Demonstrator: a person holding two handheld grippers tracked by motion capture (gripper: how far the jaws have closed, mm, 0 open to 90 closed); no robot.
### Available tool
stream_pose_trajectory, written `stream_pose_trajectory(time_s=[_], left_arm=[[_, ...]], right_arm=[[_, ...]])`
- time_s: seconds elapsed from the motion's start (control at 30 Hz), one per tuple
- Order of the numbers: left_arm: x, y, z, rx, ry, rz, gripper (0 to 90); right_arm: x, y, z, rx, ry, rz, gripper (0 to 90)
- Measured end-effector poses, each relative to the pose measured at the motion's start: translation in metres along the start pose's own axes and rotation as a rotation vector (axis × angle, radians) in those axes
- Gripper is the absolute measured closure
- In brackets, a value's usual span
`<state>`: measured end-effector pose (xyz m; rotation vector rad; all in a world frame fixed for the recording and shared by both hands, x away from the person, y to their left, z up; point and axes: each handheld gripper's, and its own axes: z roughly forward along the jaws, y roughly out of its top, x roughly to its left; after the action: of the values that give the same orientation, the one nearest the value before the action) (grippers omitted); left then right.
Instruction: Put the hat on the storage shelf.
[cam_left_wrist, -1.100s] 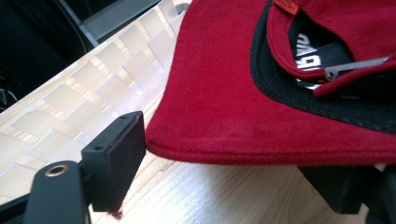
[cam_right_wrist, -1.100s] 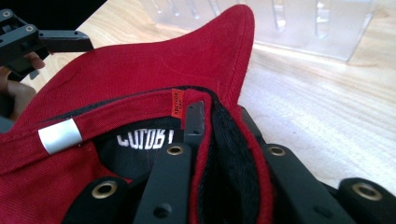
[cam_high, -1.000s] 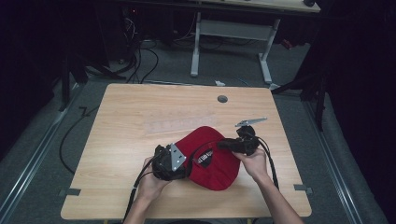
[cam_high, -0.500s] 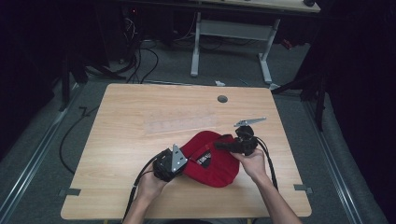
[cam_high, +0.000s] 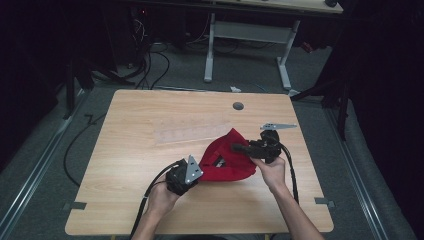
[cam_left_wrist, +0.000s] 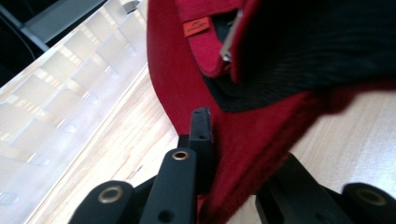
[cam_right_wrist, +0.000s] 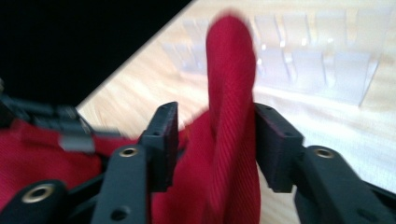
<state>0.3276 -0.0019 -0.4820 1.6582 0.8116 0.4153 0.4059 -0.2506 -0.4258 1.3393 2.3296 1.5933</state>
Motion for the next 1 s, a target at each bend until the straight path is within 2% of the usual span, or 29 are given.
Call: stream_pose_trajectory(time_s=[0.07, 0.13, 0.17, 0.27, 0.33, 0.37, 0.5, 0.53, 0.6, 0.63, 0.7, 0.77, 0.9, 1.0], left_arm=[[-0.002, -0.001, 0.0, 0.004, 0.007, 0.017, 83.6], [-0.001, 0.0, -0.002, 0.011, 0.011, 0.014, 85.3], [0.002, 0.002, -0.003, 0.005, 0.017, -0.012, 85.6], [0.012, 0.008, -0.011, -0.032, 0.028, -0.056, 85.7], [0.016, 0.009, -0.015, -0.036, 0.035, -0.07, 85.7], [0.018, 0.01, -0.016, -0.042, 0.038, -0.083, 85.7], [0.028, 0.016, -0.023, -0.07, 0.044, -0.134, 85.6], [0.031, 0.019, -0.025, -0.089, 0.05, -0.155, 85.6], [0.036, 0.022, -0.027, -0.105, 0.06, -0.193, 85.6], [0.04, 0.024, -0.029, -0.113, 0.068, -0.222, 85.6], [0.045, 0.026, -0.03, -0.124, 0.079, -0.251, 85.6], [0.05, 0.03, -0.032, -0.138, 0.09, -0.286, 85.6], [0.057, 0.037, -0.036, -0.157, 0.102, -0.321, 85.6], [0.063, 0.043, -0.039, -0.17, 0.104, -0.347, 85.6]], right_arm=[[0.004, 0.007, -0.007, -0.037, -0.025, -0.024, 50.2], [0.005, 0.012, -0.015, -0.077, -0.027, -0.025, 48.3], [0.005, 0.014, -0.019, -0.094, -0.034, -0.029, 48.2], [0.005, 0.016, -0.034, -0.151, -0.034, -0.022, 48.0], [0.004, 0.015, -0.04, -0.173, -0.043, -0.031, 47.5], [0.004, 0.011, -0.043, -0.165, -0.07, -0.048, 47.6], [0.001, 0.0, -0.041, -0.14, -0.102, -0.059, 46.8], [-0.002, -0.012, -0.035, -0.121, -0.148, -0.095, 46.4], [-0.004, -0.016, -0.032, -0.108, -0.165, -0.099, 46.1], [-0.008, -0.022, -0.027, -0.084, -0.182, -0.112, 45.7], [-0.013, -0.032, -0.016, -0.005, -0.237, -0.139, 44.2], [-0.018, -0.046, -0.008, 0.034, -0.273, -0.152, 44.4], [-0.023, -0.065, 0.003, 0.071, -0.344, -0.176, 43.6], [-0.027, -0.077, 0.008, 0.072, -0.388, -0.179, 37.1]])
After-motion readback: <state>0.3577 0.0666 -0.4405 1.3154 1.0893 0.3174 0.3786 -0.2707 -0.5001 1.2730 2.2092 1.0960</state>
